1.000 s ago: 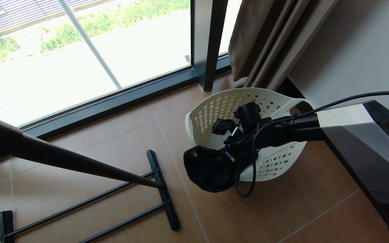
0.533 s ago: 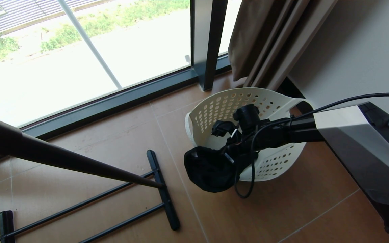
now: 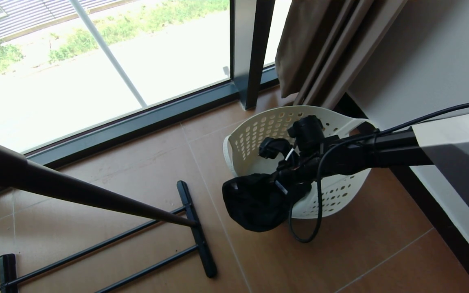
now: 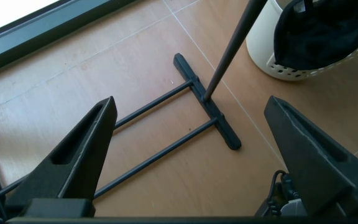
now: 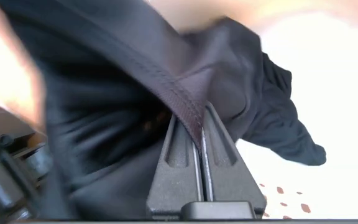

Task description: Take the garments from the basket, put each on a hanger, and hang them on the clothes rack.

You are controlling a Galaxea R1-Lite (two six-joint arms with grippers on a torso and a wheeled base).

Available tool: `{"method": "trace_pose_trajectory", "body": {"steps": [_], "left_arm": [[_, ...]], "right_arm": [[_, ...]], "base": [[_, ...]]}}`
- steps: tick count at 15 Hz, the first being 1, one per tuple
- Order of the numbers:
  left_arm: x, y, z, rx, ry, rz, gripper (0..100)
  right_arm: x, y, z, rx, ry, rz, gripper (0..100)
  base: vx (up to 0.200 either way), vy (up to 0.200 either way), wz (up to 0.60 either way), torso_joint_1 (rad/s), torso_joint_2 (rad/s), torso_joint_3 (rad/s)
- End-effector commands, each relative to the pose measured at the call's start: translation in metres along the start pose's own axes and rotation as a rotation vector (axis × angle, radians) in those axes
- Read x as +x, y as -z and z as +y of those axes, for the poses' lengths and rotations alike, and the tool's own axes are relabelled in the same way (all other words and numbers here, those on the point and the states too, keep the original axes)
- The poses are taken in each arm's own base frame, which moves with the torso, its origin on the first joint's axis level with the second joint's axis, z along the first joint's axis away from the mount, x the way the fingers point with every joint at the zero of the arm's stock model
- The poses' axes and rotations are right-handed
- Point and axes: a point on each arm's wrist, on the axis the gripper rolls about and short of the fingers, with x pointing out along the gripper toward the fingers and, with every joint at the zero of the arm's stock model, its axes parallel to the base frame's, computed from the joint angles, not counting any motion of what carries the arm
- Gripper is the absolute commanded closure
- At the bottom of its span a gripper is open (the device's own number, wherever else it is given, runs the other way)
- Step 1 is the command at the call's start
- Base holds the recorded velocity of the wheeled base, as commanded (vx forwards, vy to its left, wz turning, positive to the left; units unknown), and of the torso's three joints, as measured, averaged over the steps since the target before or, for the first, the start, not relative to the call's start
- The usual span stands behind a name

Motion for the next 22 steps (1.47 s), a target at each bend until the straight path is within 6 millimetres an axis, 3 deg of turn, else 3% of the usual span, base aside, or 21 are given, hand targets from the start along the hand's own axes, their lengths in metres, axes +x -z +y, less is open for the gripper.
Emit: {"method": "trace_pose_trajectory", "body": {"steps": [1, 4, 5, 6, 9, 10, 11, 16, 22], "left_arm": [[0.0, 0.0, 0.0, 0.0, 0.0, 0.0, 0], [0.0, 0.0, 0.0, 0.0, 0.0, 0.0, 0], [0.0, 0.0, 0.0, 0.0, 0.0, 0.0, 0], [0.0, 0.0, 0.0, 0.0, 0.0, 0.0, 0], [0.0, 0.0, 0.0, 0.0, 0.0, 0.0, 0], [0.0, 0.0, 0.0, 0.0, 0.0, 0.0, 0], [0.0, 0.0, 0.0, 0.003, -0.001, 0.001, 0], [0.0, 0.0, 0.0, 0.011, 0.008, 0.0, 0], [0.0, 0.0, 0.0, 0.009, 0.008, 0.002, 0]], "right_arm": [[-0.051, -0.017, 0.02, -0.038, 0.012, -0.07, 100], [-0.122, -0.029, 0.061, -0.109, 0.033, -0.153, 100], [-0.133, -0.028, 0.069, -0.12, 0.038, -0.164, 100], [-0.157, -0.025, 0.083, -0.145, 0.043, -0.193, 100], [-0.203, -0.014, 0.112, -0.196, 0.013, -0.267, 100], [-0.203, -0.014, 0.112, -0.196, 0.013, -0.267, 100], [-0.232, 0.01, 0.137, -0.243, -0.021, -0.346, 100], [-0.231, 0.055, 0.151, -0.256, 0.016, -0.454, 100], [-0.235, 0.052, 0.147, -0.211, 0.063, -0.475, 100]], "base": [[0.0, 0.0, 0.0, 0.0, 0.0, 0.0], [0.0, 0.0, 0.0, 0.0, 0.0, 0.0], [0.0, 0.0, 0.0, 0.0, 0.0, 0.0], [0.0, 0.0, 0.0, 0.0, 0.0, 0.0], [0.0, 0.0, 0.0, 0.0, 0.0, 0.0], [0.0, 0.0, 0.0, 0.0, 0.0, 0.0], [0.0, 0.0, 0.0, 0.0, 0.0, 0.0], [0.0, 0.0, 0.0, 0.0, 0.0, 0.0], [0.0, 0.0, 0.0, 0.002, 0.0, 0.041]]}}
